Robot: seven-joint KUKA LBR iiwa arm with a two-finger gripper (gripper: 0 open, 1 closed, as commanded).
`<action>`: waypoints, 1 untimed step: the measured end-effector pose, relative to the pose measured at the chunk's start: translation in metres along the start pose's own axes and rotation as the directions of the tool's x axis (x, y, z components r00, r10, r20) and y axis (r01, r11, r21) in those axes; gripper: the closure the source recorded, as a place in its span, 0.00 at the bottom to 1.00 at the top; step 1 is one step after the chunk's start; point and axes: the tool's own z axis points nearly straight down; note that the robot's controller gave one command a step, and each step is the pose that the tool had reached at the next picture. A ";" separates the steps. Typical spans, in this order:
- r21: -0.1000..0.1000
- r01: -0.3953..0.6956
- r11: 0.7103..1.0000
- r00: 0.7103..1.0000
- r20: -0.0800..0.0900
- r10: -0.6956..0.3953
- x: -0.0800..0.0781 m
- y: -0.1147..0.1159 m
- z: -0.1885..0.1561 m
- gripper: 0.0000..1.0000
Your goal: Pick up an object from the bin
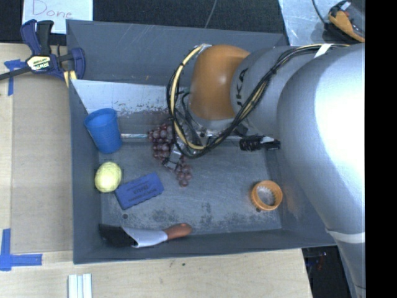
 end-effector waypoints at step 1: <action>0.000 0.000 1.000 1.000 0.000 0.000 0.000 0.000 -0.010 1.00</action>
Offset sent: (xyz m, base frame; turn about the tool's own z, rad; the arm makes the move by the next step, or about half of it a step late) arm -0.0001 -0.0002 0.0253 0.0001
